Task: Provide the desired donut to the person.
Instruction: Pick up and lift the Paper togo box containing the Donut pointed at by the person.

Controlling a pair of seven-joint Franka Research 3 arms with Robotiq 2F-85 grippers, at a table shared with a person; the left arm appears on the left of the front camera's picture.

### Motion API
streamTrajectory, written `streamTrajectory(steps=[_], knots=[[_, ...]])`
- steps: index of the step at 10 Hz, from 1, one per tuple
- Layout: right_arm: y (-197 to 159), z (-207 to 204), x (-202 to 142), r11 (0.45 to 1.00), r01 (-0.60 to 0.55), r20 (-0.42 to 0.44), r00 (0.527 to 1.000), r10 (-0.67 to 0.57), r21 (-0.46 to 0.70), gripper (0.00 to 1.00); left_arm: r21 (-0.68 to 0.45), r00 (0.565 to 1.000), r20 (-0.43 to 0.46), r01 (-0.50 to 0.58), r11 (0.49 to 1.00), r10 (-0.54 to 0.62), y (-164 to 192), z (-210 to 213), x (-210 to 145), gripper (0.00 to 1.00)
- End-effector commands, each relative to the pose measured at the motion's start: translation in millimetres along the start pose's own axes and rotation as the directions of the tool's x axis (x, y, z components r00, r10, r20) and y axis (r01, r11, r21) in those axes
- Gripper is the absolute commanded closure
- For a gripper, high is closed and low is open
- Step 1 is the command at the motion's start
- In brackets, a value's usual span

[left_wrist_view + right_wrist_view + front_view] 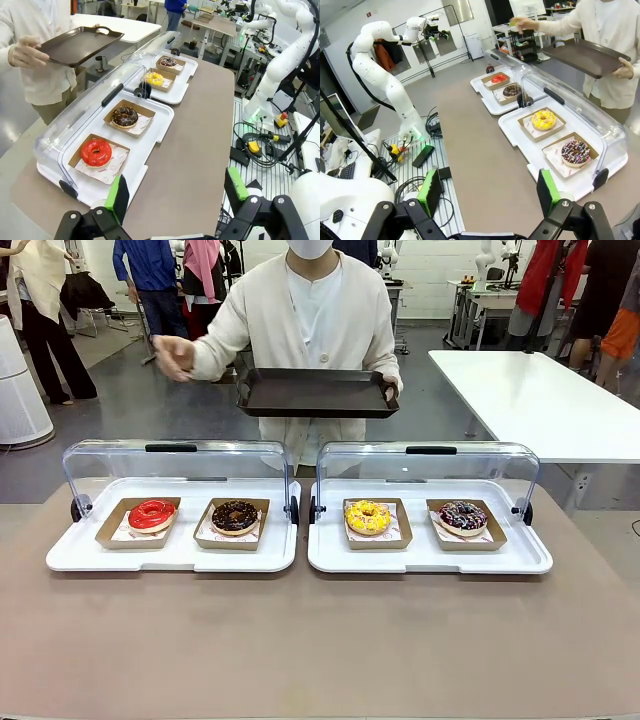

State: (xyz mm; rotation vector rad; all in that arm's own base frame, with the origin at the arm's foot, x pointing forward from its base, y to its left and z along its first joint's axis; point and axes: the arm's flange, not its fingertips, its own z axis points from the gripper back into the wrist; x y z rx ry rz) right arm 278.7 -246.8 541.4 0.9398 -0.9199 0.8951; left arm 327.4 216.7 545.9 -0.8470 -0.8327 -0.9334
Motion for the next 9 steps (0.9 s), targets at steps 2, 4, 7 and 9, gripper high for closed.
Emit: streamTrajectory(steps=[2, 4, 7, 9], knots=[[-1.3, 1.1, 0.0, 1.0, -0.013, 0.016, 1.0, 0.013, 0.009, 0.0, -0.002, 1.0, 0.016, 0.008, 1.0, -0.008, -0.4, 1.9, 0.4, 0.0], [-1.3, 1.1, 0.0, 1.0, -0.013, 0.016, 1.0, 0.013, 0.009, 0.0, -0.002, 1.0, 0.016, 0.008, 1.0, -0.008, -0.4, 1.9, 0.4, 0.0], [-1.3, 1.1, 0.0, 1.0, -0.013, 0.016, 1.0, 0.013, 0.009, 0.0, -0.002, 1.0, 0.016, 0.008, 1.0, -0.008, -0.4, 1.9, 0.4, 0.0], [-1.3, 1.1, 0.0, 1.0, -0.013, 0.016, 1.0, 0.013, 0.009, 0.0, -0.002, 1.0, 0.016, 0.008, 1.0, -0.008, -0.4, 1.9, 0.4, 0.0]])
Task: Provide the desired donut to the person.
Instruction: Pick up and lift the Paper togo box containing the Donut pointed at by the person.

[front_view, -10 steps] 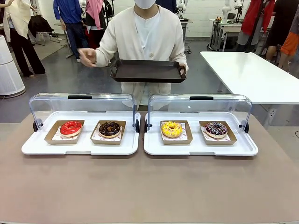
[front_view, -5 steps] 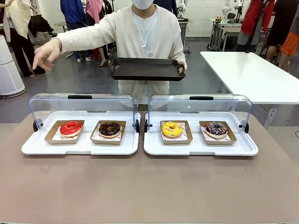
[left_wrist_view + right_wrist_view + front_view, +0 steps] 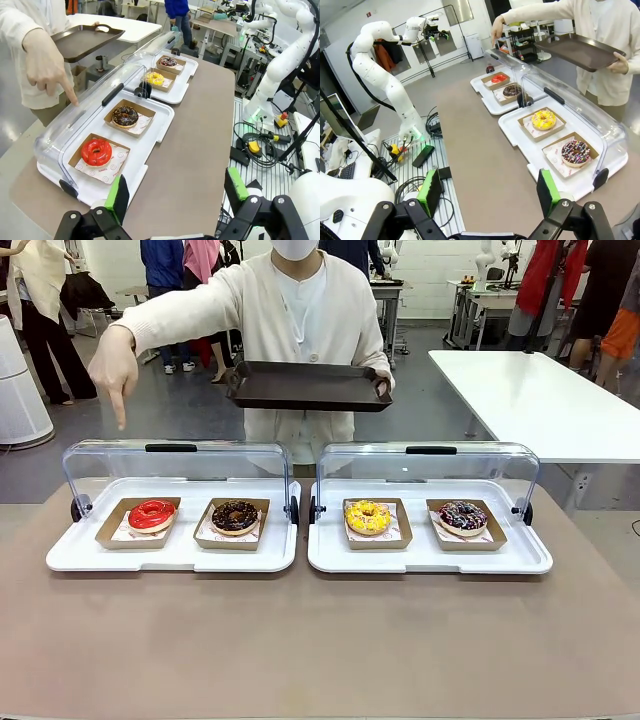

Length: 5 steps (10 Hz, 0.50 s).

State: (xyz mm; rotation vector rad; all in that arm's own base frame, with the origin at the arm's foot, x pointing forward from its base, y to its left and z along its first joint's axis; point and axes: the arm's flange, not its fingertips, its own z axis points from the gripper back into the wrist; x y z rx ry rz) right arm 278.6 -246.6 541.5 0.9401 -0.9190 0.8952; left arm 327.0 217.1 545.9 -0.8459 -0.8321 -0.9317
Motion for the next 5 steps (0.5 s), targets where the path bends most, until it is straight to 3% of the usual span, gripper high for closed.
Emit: streamTrajectory(steps=[1, 5], knots=[[-1.4, 1.2, -0.1, 1.0, -0.014, 0.016, 1.0, 0.014, 0.009, 0.0, -0.004, 1.0, 0.017, 0.009, 1.0, -0.009, -0.3, 1.4, 0.7, 0.0], [-1.4, 1.2, -0.1, 1.0, -0.014, 0.016, 1.0, 0.014, 0.009, 0.0, -0.004, 1.0, 0.017, 0.009, 1.0, -0.009, -0.3, 1.4, 0.7, 0.0]])
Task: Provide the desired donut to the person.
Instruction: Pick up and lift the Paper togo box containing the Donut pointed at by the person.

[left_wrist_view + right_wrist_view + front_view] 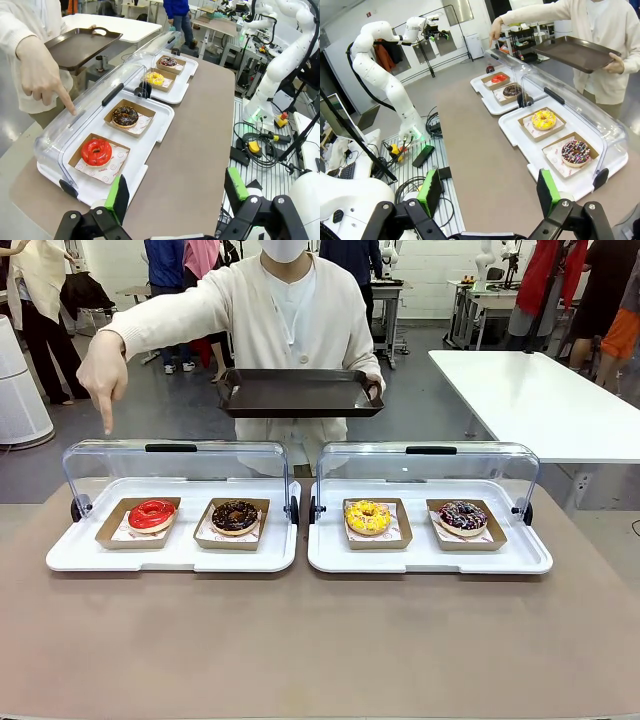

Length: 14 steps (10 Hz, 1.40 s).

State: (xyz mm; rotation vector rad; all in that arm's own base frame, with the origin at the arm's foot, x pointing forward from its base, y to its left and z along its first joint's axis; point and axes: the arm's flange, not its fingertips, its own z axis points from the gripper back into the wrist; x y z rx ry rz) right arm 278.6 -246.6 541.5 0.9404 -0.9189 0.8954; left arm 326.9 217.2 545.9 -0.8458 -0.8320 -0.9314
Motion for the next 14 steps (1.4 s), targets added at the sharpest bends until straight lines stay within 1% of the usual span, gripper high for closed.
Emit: streamTrajectory(steps=[1, 3, 4, 5, 6, 7, 8, 9, 10, 11, 12, 14], knots=[[-1, 1, 0, 1.0, -0.014, 0.016, 1.0, 0.014, 0.008, 0.0, -0.004, 1.0, 0.017, 0.01, 1.0, -0.009, 0, 1, 1, 0.0], [-1, 1, 0, 1.0, -0.014, 0.016, 1.0, 0.014, 0.008, 0.0, 0.0, 1.0, 0.0, 0.0, 1.0, 0.0, 0, 0, 0, 0.0], [-1, 1, 0, 1.0, -0.014, 0.016, 1.0, 0.014, 0.008, 0.0, 0.032, 0.994, -0.105, 0.04, 0.999, -0.036, -1, -14, 7, 0.0], [-1, 1, 0, 1.0, -0.014, 0.016, 1.0, 0.014, 0.008, 0.0, 0.07, 0.957, -0.274, 0.123, 0.99, -0.1, -5, -36, 17, 0.0], [-1, 1, 0, 1.0, -0.014, 0.016, 1.0, 0.014, 0.008, 0.0, 0.095, 0.883, -0.444, 0.215, 0.972, -0.152, -12, -68, 27, 0.0], [-1, 1, 0, 1.0, -0.014, 0.016, 1.0, 0.014, 0.008, 0.0, 0.134, 0.813, -0.553, 0.304, 0.943, -0.184, -19, -101, 34, 0.0], [-1, 1, 0, 1.0, -0.014, 0.016, 1.0, 0.014, 0.008, 0.0, 0.117, 0.721, -0.654, 0.395, 0.911, -0.228, -26, -135, 36, 0.0], [-1, 1, 0, 1.0, -0.014, 0.016, 1.0, 0.014, 0.008, 0.0, 0.077, 0.614, -0.743, 0.476, 0.876, -0.268, -32, -169, 31, 0.0], [-1, 1, 0, 1.0, -0.014, 0.016, 1.0, 0.014, 0.008, 0.0, 0.028, 0.511, -0.807, 0.534, 0.845, -0.297, -39, -204, 21, 0.0], [-1, 1, 0, 1.0, -0.014, 0.016, 1.0, 0.014, 0.008, 0.0, -0.012, 0.448, -0.839, 0.554, 0.832, -0.31, -40, -229, 13, 0.0], [-1, 1, 0, 1.0, -0.014, 0.016, 1.0, 0.014, 0.008, 0.0, -0.074, 0.414, -0.847, 0.53, 0.845, -0.334, -37, -249, 10, 0.0], [-1, 1, 0, 1.0, -0.014, 0.016, 1.0, 0.014, 0.008, 0.0, -0.134, 0.389, -0.85, 0.49, 0.861, -0.354, -22, -276, 11, 0.0]])
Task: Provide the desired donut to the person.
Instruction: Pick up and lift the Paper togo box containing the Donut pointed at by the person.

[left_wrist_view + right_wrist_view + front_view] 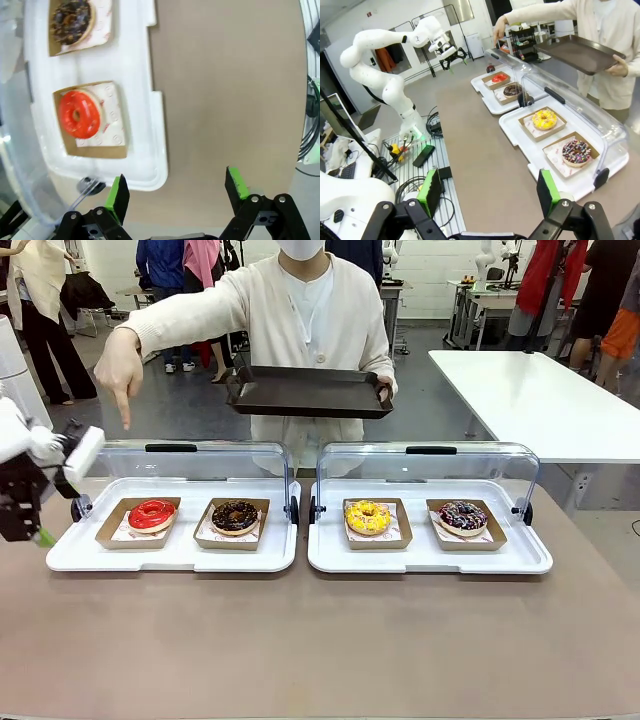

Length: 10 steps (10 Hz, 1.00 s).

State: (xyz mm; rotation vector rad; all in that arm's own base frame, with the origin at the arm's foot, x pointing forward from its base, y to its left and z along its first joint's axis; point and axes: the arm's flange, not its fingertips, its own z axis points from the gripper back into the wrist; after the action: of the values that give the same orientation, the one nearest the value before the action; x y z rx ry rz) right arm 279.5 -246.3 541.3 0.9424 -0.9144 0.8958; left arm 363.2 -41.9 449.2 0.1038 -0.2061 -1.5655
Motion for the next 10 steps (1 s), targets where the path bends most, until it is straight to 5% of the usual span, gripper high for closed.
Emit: streamTrajectory(steps=[1, 5, 10], knots=[[-1, 2, 0, 1.0, -0.016, 0.019, 1.0, 0.016, 0.006, 0.0, -0.043, 1.0, -0.008, -0.005, 0.999, 0.005, 17, -14, -3, 0.0], [-1, 2, 0, 1.0, -0.016, 0.019, 1.0, 0.016, 0.006, 0.0, -0.138, 1.0, 0.02, -0.013, 0.99, 0.016, 30, -25, -13, 0.0], [-1, 2, 0, 1.0, -0.016, 0.019, 1.0, 0.016, 0.006, 0.0, -0.104, 1.0, -0.006, -0.006, 0.995, 0.006, 19, -35, -8, 0.0]])
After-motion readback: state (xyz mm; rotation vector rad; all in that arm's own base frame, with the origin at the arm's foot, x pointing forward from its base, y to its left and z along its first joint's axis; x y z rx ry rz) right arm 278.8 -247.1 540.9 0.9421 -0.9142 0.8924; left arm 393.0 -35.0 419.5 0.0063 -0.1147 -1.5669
